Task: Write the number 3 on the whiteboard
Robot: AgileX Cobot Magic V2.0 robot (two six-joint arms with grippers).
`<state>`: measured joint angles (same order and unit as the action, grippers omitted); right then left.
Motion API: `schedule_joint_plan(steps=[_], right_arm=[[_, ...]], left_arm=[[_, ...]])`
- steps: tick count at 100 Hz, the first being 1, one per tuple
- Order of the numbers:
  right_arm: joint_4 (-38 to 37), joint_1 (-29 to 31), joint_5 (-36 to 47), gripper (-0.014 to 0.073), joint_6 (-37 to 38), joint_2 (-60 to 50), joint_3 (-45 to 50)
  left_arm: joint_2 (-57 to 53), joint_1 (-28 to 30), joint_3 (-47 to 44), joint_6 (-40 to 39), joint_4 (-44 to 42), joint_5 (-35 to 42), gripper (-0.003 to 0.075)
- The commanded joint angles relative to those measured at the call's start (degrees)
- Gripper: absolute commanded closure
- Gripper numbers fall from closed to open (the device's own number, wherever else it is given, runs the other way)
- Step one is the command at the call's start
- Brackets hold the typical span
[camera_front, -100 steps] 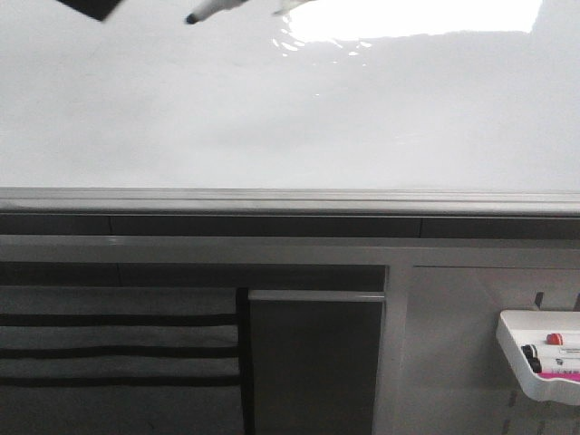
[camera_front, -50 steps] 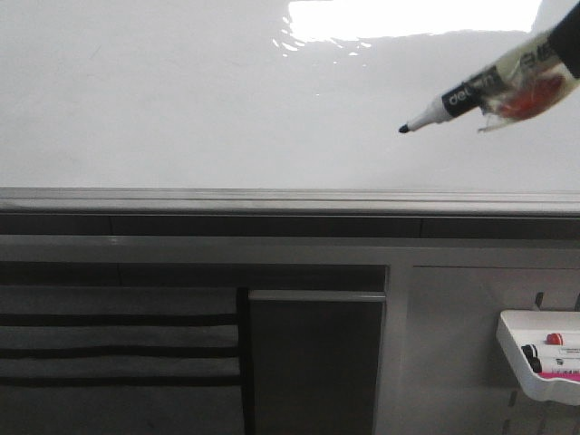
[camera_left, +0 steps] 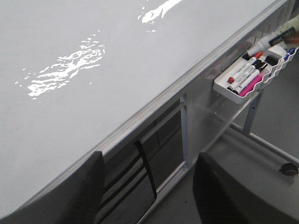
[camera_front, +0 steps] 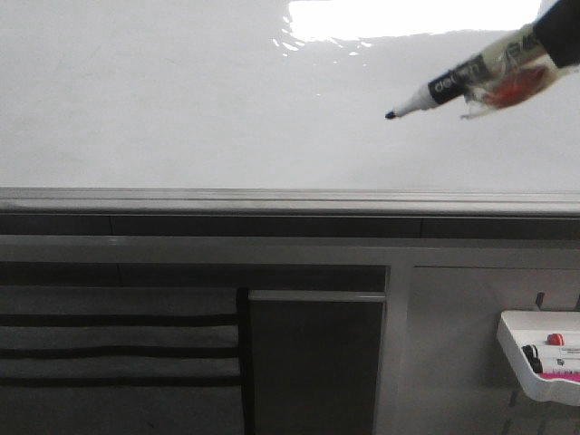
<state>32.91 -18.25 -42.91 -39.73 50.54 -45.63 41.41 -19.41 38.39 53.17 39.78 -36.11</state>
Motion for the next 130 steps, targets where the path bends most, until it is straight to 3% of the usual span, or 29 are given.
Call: schedule_joint_plan(steps=[1, 24, 56, 70, 101, 130], right_arm=[[3.2, 0.4, 7.5, 0.0594, 0.0, -0.4, -1.7], [4.4, 0.4, 12.3, 0.0594, 0.0, 3.9, -5.2], [4.5, 6.0, 0.3, 0.0594, 2.1, 17.0, -18.4], [5.0, 6.4, 3.1, 0.0594, 0.1, 20.0, -19.0], [5.8, 1.6, 9.1, 0.0594, -1.0, 25.0, -19.6], [5.4, 1.1, 9.7, 0.0594, -1.1, 30.1, -24.5]], left_arm=[[-0.2, 0.2, 1.5, -0.7, 2.3, 2.6, 0.0335], [-0.2, 0.2, 1.5, -0.7, 2.3, 2.6, 0.0334], [-0.2, 0.2, 1.5, -0.7, 2.3, 2.6, 0.0334], [-0.2, 0.2, 1.5, -0.7, 2.3, 2.6, 0.0334], [-0.2, 0.2, 1.5, -0.7, 2.3, 2.6, 0.0334], [-0.2, 0.2, 1.5, -0.7, 2.3, 2.6, 0.0335]])
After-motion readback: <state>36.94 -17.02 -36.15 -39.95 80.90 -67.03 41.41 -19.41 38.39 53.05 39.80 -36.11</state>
